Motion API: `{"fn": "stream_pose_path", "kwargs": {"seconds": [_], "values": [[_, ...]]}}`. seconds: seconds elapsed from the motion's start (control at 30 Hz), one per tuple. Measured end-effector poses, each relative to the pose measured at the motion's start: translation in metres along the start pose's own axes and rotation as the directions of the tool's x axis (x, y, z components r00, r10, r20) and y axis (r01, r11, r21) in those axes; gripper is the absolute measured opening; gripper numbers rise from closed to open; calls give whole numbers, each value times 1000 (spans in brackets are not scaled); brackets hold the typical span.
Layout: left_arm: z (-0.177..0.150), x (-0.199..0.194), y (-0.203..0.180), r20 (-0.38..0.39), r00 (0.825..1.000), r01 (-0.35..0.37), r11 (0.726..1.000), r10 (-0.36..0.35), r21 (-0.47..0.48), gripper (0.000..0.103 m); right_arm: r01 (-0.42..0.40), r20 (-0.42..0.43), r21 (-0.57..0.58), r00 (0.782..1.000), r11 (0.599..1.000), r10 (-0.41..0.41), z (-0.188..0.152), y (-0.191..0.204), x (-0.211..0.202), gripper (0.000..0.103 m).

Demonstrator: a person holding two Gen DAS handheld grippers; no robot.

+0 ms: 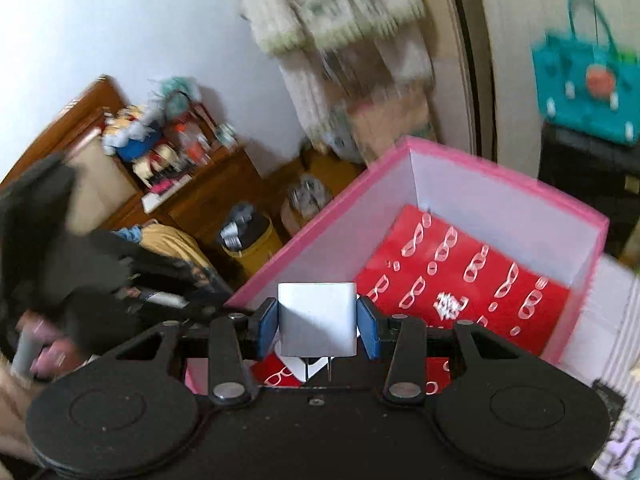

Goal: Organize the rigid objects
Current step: 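Drop the white charger into the pink box with the right gripper, then move the right gripper to the silver keys and grasp them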

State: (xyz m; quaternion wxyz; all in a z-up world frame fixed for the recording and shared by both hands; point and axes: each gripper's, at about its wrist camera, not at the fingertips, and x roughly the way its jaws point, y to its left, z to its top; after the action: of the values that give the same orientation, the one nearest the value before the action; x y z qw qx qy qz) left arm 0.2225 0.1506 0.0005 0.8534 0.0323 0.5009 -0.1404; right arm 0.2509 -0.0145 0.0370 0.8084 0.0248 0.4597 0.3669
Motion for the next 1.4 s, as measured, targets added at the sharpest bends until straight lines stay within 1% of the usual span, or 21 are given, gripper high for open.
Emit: {"fn": "stream_pose_path", "kwargs": {"seconds": [0.03,0.1,0.17,0.27,0.33,0.37,0.43,0.47,0.5,0.6,0.67,0.8,0.87,0.97,1.13,1.27,1.4], "values": [[0,0,0,1,1000,1,1000,-1,3,6,11,-40,36,999,999,-9,5,-4,12,47],[0,0,0,2,1000,4,1000,-4,7,6,69,-138,76,989,995,-58,12,-11,40,47],[0,0,0,5,1000,8,1000,-8,9,7,109,-179,85,979,990,-92,14,-20,54,48],[-1,-1,1,9,1000,15,1000,-15,8,7,130,-192,126,976,984,-104,19,-29,70,48],[-1,0,2,10,1000,19,1000,-20,11,7,124,-190,174,978,977,-90,23,-36,79,48],[-1,0,2,9,1000,21,1000,-22,13,7,114,-198,221,978,969,-70,24,-41,84,48],[-1,0,3,6,1000,25,1000,-26,14,8,87,-215,354,977,931,-9,27,-57,93,48],[-1,0,3,5,1000,28,1000,-28,11,8,81,-220,377,975,923,4,28,-60,96,48],[0,0,4,4,1000,31,999,-31,9,8,86,-218,387,976,918,0,30,-61,99,48],[1,0,4,3,1000,31,999,-31,9,8,123,-201,388,979,913,-46,29,-62,102,48],[0,1,4,4,1000,29,999,-29,13,8,133,-191,415,980,900,-57,29,-65,104,48],[-1,0,4,6,1000,30,999,-31,13,8,126,-185,432,981,893,-49,27,-66,105,50],[0,1,4,6,1000,30,999,-30,11,8,98,-170,434,985,896,-25,27,-65,97,50],[0,1,2,5,1000,26,1000,-26,14,8,60,-127,401,992,914,-9,28,-58,76,50],[0,1,2,6,1000,25,1000,-25,15,8,30,-52,299,999,954,-15,24,-43,22,50],[0,1,1,4,1000,21,1000,-21,17,8,52,-7,200,999,978,-52,3,-34,-26,50],[2,1,0,-8,1000,13,1000,-12,24,8,107,21,145,994,984,-111,-23,-36,-63,50]]}}
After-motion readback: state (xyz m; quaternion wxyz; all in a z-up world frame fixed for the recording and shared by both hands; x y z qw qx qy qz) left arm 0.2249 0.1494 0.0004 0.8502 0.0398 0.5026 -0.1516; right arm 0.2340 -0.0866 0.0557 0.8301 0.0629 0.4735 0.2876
